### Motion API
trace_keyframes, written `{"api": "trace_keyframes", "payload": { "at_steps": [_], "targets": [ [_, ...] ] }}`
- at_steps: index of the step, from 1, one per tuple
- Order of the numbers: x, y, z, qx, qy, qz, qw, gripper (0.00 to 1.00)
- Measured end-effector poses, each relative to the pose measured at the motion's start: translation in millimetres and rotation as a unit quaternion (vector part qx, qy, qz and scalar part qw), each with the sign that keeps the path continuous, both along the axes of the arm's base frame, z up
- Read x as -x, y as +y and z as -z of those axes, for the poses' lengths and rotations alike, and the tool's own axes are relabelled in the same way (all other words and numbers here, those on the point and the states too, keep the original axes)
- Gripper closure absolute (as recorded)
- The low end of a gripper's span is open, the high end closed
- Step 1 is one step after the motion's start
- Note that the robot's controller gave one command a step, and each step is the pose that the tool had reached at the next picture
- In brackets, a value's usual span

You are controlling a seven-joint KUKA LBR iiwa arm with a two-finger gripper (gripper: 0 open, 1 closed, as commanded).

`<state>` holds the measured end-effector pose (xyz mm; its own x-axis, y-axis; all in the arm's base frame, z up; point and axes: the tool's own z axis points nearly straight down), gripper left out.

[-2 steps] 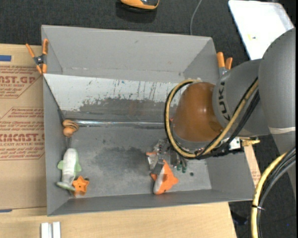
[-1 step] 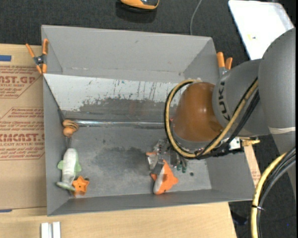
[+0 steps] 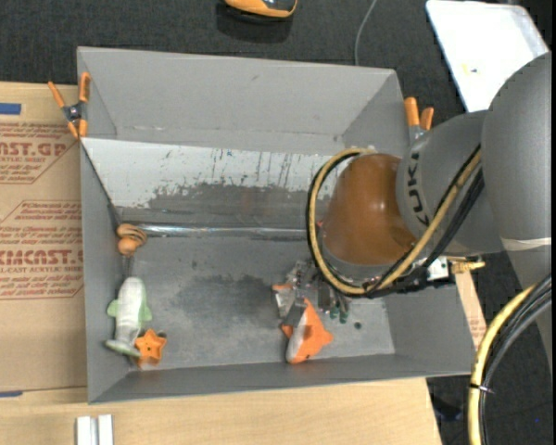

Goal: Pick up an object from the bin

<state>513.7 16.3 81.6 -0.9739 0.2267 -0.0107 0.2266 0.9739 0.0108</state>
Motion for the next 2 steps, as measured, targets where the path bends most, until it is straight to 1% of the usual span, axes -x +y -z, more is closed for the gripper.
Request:
{"api": "trace_keyframes", "payload": {
  "at_steps": [2],
  "targets": [
    [0.0, 0.1, 0.0, 0.0, 0.0, 0.0, 1.0, 1.0]
  ]
}}
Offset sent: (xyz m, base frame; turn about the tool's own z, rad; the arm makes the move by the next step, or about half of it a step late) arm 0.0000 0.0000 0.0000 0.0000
